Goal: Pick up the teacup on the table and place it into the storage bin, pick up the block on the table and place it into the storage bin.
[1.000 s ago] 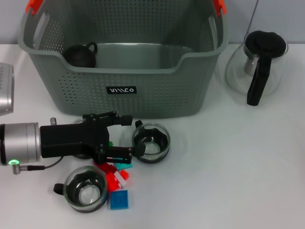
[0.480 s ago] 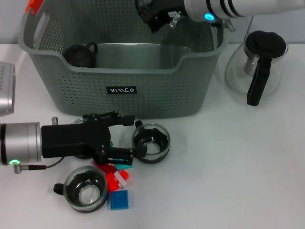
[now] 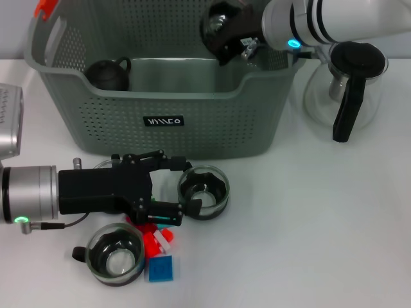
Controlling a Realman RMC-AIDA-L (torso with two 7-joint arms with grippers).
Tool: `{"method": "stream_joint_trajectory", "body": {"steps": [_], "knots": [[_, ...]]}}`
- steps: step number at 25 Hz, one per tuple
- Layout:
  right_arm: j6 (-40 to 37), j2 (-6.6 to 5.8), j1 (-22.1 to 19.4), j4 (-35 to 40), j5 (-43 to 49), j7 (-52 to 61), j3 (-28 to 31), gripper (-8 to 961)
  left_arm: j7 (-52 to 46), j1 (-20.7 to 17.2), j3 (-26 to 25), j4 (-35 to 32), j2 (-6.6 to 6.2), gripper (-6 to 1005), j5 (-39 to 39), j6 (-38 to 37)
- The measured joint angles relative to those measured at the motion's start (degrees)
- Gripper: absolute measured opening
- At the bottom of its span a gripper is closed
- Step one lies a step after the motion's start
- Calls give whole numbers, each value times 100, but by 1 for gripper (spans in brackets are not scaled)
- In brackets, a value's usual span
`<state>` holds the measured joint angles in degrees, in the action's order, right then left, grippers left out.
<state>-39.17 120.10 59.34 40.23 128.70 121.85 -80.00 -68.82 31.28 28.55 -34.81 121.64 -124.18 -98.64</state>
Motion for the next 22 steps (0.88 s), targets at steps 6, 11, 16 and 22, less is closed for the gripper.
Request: {"method": "stream_joint_trajectory", "body": {"steps": [6, 11, 16, 22], "knots": [[46, 13, -1, -136, 128, 0, 7, 61, 1, 10, 1, 27, 0, 910, 0, 45], [14, 12, -2, -167, 137, 10, 16, 61, 1, 10, 2, 31, 0, 910, -2, 36], [-21, -2, -6, -169, 146, 51, 23, 61, 1, 9, 2, 81, 6, 909, -9, 57], [-260, -11, -10, -112, 280, 209, 27, 60, 0, -9, 1, 89, 3, 909, -10, 49]]}}
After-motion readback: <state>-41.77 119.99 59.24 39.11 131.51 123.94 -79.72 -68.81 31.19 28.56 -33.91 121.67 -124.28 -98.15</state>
